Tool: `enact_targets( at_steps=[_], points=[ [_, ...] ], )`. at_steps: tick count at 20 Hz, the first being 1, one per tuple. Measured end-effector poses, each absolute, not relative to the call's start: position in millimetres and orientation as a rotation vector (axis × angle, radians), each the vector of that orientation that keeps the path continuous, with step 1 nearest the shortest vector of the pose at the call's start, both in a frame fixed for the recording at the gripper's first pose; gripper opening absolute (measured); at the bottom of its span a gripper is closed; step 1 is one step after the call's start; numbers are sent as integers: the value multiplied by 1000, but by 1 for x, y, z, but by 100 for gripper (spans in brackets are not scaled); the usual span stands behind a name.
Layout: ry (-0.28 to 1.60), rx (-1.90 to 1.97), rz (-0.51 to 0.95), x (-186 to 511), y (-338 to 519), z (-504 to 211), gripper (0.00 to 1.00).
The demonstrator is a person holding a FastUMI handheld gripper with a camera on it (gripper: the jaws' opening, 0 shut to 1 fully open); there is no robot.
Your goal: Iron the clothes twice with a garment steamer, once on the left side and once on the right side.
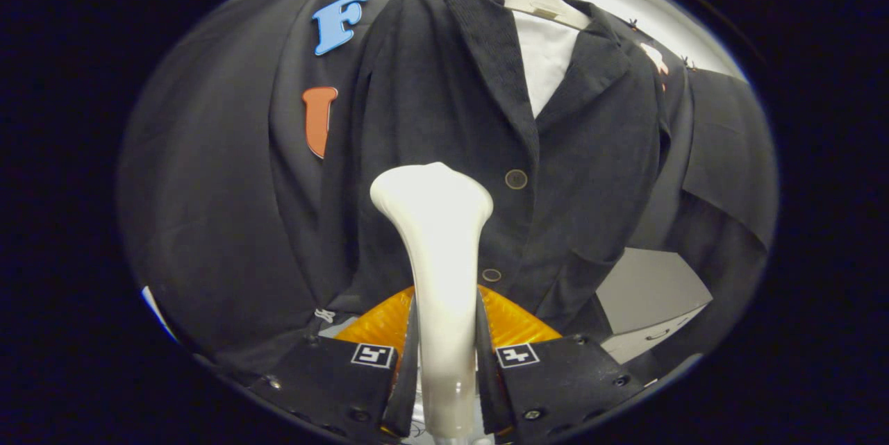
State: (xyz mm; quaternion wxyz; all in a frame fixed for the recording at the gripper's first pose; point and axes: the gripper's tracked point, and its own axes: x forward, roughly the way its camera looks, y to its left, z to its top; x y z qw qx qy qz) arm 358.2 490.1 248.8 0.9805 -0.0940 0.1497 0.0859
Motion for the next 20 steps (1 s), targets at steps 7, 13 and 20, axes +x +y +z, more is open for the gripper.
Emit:
enact_targets(
  at_steps=[7, 13, 20],
  points=[
    [342, -198, 177, 358, 488, 218, 40],
    [408, -217, 180, 350, 483, 169, 40],
    [471, -253, 176, 351, 479, 116, 40]
  ],
)
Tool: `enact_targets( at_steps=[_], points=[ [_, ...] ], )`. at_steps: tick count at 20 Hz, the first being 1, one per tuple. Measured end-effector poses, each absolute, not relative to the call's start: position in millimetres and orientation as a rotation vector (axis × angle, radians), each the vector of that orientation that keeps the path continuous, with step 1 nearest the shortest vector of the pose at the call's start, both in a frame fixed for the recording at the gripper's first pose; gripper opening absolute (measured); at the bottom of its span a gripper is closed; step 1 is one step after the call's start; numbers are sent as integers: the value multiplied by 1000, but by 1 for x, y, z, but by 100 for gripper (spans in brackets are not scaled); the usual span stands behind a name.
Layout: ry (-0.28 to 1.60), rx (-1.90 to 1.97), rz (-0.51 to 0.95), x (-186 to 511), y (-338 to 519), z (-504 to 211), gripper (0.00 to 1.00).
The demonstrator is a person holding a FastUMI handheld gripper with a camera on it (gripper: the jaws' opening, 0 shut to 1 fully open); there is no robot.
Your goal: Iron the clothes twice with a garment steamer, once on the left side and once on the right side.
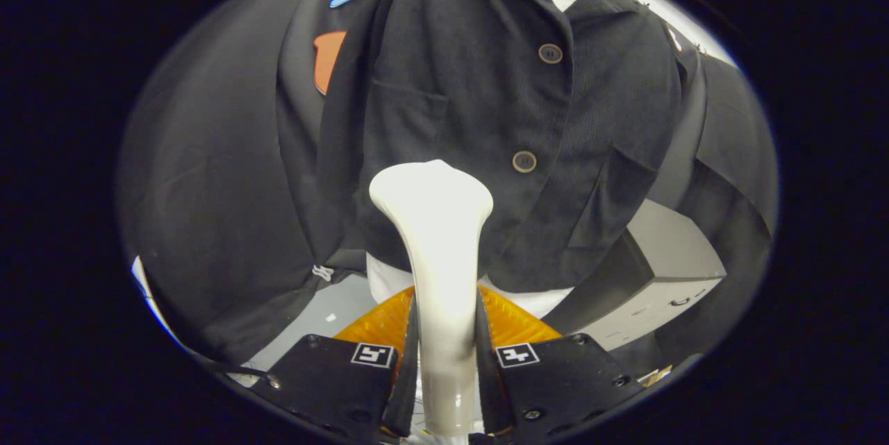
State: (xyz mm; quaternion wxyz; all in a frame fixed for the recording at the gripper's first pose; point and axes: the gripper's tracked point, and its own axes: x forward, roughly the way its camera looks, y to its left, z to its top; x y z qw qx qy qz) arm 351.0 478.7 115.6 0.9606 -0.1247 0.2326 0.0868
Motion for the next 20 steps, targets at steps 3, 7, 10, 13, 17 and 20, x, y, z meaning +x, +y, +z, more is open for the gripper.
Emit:
enact_targets(
  at_steps=[3, 7, 10, 13, 17, 20],
  points=[
    [504, -249, 178, 349, 478, 90, 40],
    [534, -263, 187, 347, 480, 67, 40],
    [554, -272, 196, 346, 484, 53, 40],
    [582, -275, 206, 342, 487, 37, 40],
    [599, -261, 210, 339, 488, 31, 40],
    [602, -234, 207, 337, 487, 34, 40]
  ],
)
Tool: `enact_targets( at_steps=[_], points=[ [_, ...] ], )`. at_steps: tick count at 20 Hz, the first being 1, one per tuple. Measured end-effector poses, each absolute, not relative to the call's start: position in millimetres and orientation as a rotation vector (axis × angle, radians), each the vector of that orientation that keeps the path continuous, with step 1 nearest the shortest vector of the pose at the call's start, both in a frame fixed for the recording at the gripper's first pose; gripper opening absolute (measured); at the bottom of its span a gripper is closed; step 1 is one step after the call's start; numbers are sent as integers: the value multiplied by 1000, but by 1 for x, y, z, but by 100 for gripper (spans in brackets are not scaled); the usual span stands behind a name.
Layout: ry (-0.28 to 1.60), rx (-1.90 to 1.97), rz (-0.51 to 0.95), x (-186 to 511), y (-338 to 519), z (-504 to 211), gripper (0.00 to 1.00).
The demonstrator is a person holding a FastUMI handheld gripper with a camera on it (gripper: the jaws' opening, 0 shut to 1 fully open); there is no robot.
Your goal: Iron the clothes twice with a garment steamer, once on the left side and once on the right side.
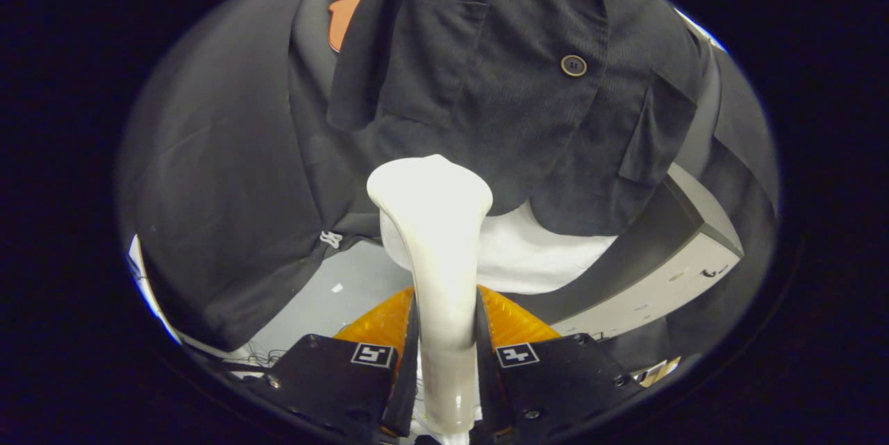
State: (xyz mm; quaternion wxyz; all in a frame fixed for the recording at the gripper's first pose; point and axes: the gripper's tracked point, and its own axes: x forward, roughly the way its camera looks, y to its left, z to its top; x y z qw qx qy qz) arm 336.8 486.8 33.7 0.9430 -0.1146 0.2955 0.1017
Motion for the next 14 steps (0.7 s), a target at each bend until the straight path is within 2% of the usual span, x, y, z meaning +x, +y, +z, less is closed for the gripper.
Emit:
enact_targets(
  at_steps=[8, 14],
  points=[
    [472, -148, 248, 308, 441, 82, 40],
    [291, -68, 236, 279, 343, 133, 40]
  ],
)
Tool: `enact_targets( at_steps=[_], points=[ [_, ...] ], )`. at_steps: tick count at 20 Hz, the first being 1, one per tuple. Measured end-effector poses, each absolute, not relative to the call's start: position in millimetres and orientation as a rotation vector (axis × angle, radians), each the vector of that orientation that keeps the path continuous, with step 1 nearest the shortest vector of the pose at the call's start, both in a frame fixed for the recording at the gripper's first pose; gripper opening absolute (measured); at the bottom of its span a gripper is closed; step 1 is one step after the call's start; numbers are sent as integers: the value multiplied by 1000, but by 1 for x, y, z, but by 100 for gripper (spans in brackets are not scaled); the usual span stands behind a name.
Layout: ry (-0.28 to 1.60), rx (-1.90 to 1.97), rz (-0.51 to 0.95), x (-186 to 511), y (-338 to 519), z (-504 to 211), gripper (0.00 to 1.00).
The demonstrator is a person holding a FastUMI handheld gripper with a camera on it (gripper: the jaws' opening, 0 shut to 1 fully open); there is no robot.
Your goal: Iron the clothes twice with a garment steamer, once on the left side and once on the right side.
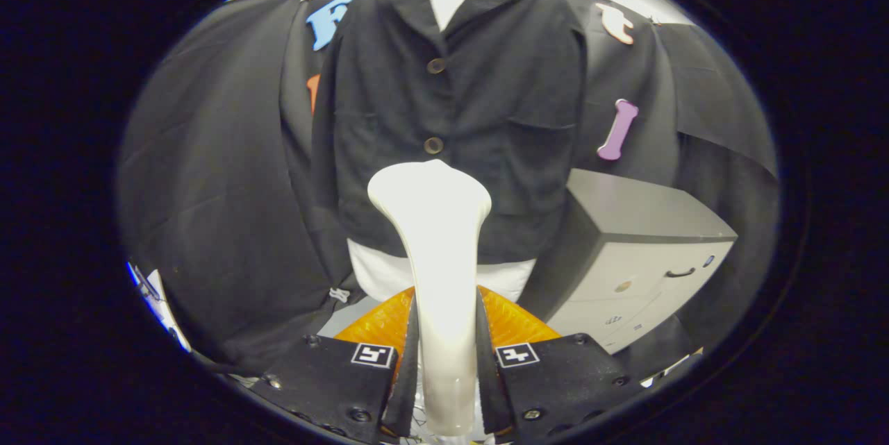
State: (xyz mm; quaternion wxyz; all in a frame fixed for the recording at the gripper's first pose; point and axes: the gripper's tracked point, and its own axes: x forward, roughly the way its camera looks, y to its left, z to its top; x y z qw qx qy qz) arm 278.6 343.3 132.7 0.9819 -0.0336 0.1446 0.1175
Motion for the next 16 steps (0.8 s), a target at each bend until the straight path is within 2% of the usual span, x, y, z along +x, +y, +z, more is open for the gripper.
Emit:
enact_targets(
  at_steps=[9, 16],
  points=[
    [126, 37, 106, 217, 156, 139, 40],
    [108, 45, 41, 144, 28, 82, 40]
  ],
)
